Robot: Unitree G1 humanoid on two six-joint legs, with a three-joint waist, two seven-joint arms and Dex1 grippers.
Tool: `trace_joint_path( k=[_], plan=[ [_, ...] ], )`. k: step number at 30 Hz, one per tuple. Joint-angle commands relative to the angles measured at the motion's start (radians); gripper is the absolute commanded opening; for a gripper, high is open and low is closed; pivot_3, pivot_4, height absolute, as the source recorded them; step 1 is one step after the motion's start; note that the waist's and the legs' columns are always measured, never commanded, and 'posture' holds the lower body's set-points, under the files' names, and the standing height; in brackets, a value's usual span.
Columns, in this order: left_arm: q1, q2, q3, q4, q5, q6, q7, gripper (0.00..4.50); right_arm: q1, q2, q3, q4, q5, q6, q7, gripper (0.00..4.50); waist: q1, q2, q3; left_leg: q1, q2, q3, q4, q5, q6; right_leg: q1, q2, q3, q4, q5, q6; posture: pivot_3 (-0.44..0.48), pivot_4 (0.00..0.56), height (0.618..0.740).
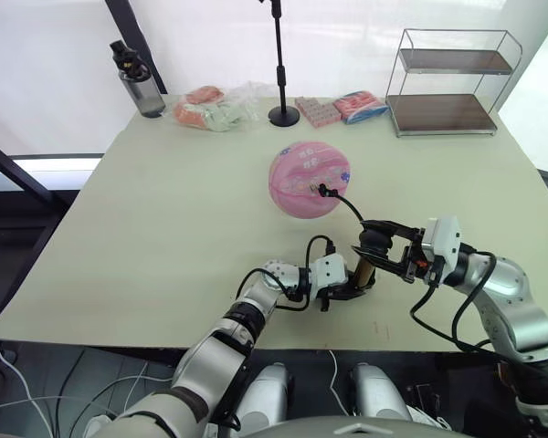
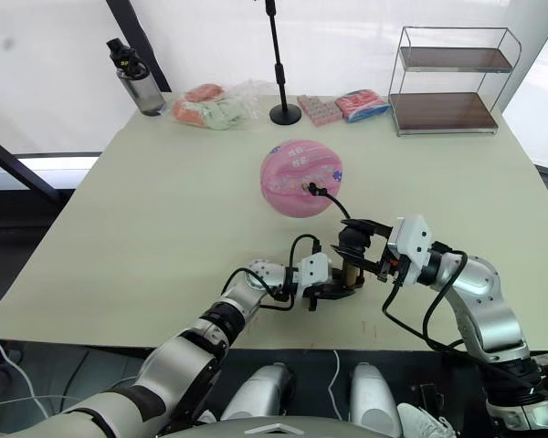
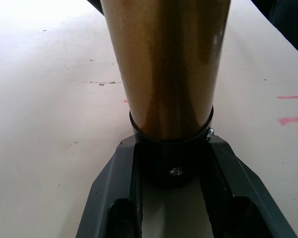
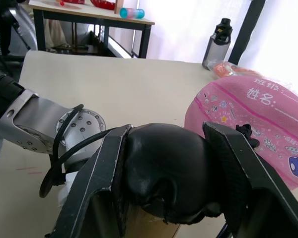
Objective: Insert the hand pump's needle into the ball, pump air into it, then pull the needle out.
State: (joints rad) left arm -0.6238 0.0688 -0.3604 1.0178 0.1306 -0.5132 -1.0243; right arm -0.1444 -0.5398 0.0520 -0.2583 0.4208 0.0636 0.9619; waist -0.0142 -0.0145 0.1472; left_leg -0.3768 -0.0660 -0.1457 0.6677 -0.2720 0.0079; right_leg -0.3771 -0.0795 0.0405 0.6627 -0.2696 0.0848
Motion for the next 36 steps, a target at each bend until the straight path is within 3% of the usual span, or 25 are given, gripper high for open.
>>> trace_joint_path(
  k=[1,8,24,27,36],
  plan=[
    [0.039,0.01,-0.06,0.057,0.074,-0.003,-0.005,1.07,-0.055,-0.031,-0.026,-0.084,0.101,0.103,0.018,1.82,0.0,0.0,0.0,0.0,0.0,0.0,0.0,0.0,0.0,0.0,0.0,0.0,0.0,0.0,0.0,0.0,0.15,0.74],
    [0.051,-0.002,-0.067,0.067,0.078,-0.002,-0.001,1.07,-0.224,-0.123,-0.14,-0.164,0.272,0.296,0.015,1.82,0.002,0.002,0.001,-0.002,0.0,0.0,0.0,0.0,0.0,-0.001,-0.001,0.0,0.0,0.0,0.0,0.0,0.15,0.74],
    [0.054,-0.023,-0.068,0.075,0.077,0.005,-0.004,1.07,-0.49,-0.236,-0.27,-0.147,0.452,0.471,-0.003,1.82,0.007,0.003,0.002,-0.004,0.0,-0.001,0.0,0.0,0.0,-0.001,-0.004,-0.002,-0.001,0.0,0.0,0.0,0.15,0.74],
    [0.055,-0.024,-0.069,0.075,0.078,0.004,-0.004,1.07,-0.484,-0.232,-0.265,-0.154,0.44,0.472,0.003,1.82,0.01,0.003,0.002,-0.005,-0.001,-0.001,0.0,0.0,0.0,-0.002,-0.005,-0.002,-0.002,0.0,0.0,0.0,0.15,0.74],
    [0.05,-0.03,-0.062,0.078,0.078,0.007,-0.001,1.07,-0.248,-0.139,-0.17,-0.133,0.281,0.329,0.023,1.82,0.01,0.003,0.001,-0.003,-0.001,-0.001,-0.001,0.0,0.0,-0.001,-0.005,-0.003,-0.002,0.0,0.001,0.0,0.15,0.74]
  ],
)
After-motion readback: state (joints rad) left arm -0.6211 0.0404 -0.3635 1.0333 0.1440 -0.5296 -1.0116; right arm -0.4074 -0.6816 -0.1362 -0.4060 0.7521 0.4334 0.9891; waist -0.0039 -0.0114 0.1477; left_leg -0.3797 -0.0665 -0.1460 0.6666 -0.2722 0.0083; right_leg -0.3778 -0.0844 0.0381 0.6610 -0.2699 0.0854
